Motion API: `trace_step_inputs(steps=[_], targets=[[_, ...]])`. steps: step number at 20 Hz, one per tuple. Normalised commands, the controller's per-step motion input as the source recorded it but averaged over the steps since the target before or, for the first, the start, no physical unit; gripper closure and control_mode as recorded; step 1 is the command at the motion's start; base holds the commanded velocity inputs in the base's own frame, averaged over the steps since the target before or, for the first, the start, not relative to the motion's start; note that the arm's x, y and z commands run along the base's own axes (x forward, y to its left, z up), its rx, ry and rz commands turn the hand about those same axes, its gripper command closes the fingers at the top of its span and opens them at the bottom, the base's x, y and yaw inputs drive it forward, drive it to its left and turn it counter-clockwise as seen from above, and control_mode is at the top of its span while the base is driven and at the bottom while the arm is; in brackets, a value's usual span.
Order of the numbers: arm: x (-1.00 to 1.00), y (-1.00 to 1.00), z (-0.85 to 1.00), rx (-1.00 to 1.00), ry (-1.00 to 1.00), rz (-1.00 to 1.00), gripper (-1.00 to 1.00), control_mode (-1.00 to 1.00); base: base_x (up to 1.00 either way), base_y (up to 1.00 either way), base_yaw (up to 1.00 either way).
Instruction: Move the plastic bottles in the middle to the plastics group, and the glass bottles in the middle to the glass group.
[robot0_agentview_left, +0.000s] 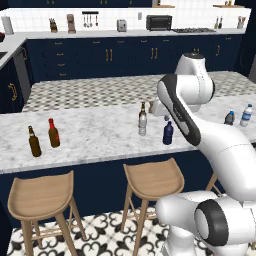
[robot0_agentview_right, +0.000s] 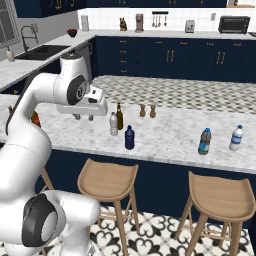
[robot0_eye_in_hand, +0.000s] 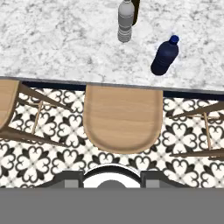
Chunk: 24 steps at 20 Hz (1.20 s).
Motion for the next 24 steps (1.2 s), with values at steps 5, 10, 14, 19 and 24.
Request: trace_step_inputs(steps=[5,10,14,19,24], targets=[[-0.11,-0.37,0.00,0.00,0.01,-0.10,-1.00,-1.00,0.00,0.00,0.00],[-0.03,-0.76,-0.05,-0.06,0.05,-0.15,-1.00,-1.00,0.00,0.00,0.00],[0.32,-0.66,-0.14,-0.11,0.12,-0.04,-1.00,-1.00,0.00,0.00,0.00],[0.59,-0.05,-0.34,0.00,-0.02,0.00,-1.00,-1.00,0.00,0.00,0.00],[0.66,0.00,-0.21,0.02,0.00,0.00,-1.00,-1.00,0.00,0.00,0.00]])
